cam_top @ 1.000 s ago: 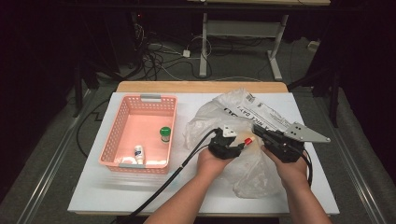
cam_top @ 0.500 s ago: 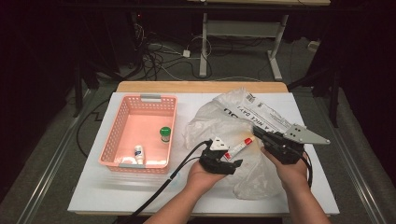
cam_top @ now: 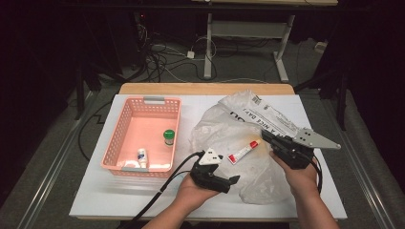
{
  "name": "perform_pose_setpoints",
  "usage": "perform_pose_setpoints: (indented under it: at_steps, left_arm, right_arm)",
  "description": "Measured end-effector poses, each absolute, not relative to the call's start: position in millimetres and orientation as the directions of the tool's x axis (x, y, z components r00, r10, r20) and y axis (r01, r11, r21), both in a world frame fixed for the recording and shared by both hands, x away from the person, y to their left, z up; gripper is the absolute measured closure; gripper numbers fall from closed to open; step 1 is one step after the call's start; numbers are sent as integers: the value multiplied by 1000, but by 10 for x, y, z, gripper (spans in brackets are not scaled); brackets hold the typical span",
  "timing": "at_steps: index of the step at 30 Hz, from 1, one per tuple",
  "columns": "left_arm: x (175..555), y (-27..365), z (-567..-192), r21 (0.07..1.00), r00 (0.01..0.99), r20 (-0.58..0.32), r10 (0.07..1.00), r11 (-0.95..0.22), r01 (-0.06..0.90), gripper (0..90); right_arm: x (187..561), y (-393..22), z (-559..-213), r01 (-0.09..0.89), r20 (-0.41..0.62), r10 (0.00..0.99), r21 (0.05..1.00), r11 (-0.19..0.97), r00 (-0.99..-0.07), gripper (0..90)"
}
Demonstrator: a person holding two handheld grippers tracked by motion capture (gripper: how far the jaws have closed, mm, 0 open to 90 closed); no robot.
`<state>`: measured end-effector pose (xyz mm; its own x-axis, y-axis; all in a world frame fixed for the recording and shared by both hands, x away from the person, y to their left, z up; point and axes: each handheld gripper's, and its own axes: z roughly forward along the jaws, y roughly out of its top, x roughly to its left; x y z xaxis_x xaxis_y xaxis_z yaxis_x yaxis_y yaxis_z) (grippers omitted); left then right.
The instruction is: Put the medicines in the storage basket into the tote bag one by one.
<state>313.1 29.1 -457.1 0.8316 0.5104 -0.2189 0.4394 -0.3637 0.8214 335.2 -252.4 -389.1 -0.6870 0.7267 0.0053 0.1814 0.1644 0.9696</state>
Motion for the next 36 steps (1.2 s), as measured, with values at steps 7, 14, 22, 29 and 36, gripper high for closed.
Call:
perform_pose_setpoints:
  at_steps: [7,14,22,29,36]
  left_arm:
    - [3008,552,-4509,828,814,-212,541,-342,444,0]
    - [2850,773,-4401,850,805,-195,560,-312,424,0]
    - [2797,1109,-4314,845,755,-187,628,-288,450,0]
    - [2848,1463,-4288,840,692,-167,702,-267,473,0]
    - [2922,1825,-4250,835,622,-151,768,-238,496,0]
  right_arm:
    - [3356,-2515,-3907,185,0,728,967,174,-686,900]
    - [3358,-2515,-3911,190,3,730,966,174,-684,900]
    - [3365,-2527,-3910,192,8,729,967,169,-684,900]
    - [3356,-2555,-3897,187,9,733,969,162,-680,900]
    - [3349,-2559,-3883,182,6,732,970,162,-682,900]
